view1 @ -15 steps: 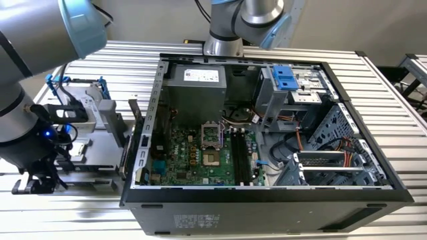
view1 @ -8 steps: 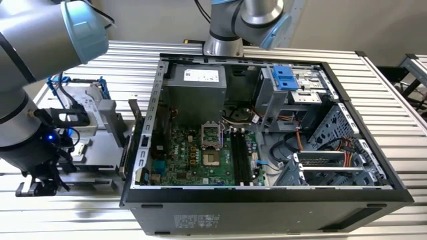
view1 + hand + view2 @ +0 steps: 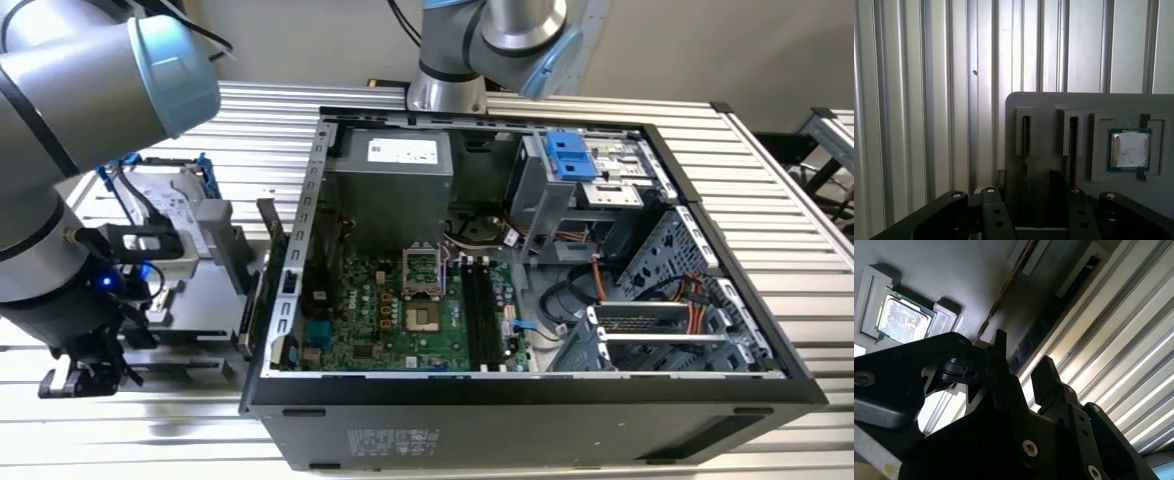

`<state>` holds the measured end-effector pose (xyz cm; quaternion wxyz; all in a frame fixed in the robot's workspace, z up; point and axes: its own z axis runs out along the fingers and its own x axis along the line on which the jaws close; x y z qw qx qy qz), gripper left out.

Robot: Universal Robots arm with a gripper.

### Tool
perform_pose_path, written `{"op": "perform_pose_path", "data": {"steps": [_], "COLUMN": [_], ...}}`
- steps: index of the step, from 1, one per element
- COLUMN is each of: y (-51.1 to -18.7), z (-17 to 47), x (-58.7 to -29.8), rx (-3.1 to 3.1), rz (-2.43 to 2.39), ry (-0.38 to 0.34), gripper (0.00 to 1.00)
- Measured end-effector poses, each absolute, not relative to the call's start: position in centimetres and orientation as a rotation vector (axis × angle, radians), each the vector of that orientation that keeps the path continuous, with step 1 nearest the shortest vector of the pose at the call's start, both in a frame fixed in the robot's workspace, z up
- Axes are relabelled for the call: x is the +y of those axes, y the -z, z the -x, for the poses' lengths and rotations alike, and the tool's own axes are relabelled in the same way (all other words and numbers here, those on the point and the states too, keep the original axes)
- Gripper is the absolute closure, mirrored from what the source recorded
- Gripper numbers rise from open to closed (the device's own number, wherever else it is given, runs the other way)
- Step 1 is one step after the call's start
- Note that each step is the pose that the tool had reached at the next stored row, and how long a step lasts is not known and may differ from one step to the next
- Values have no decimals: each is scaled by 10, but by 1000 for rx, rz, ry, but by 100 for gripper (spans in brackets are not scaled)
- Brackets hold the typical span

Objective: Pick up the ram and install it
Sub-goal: 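Pick up the ram and move it above insertion slot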

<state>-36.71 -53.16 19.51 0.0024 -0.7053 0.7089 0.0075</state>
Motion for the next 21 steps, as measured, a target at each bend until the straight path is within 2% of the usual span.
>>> {"op": "perform_pose_path", "data": {"steps": [21], "y": [-193], "z": [369], "x": [-532], "rx": [2208], "rz": [2228], "ry": [-23], "gripper": [0]}}
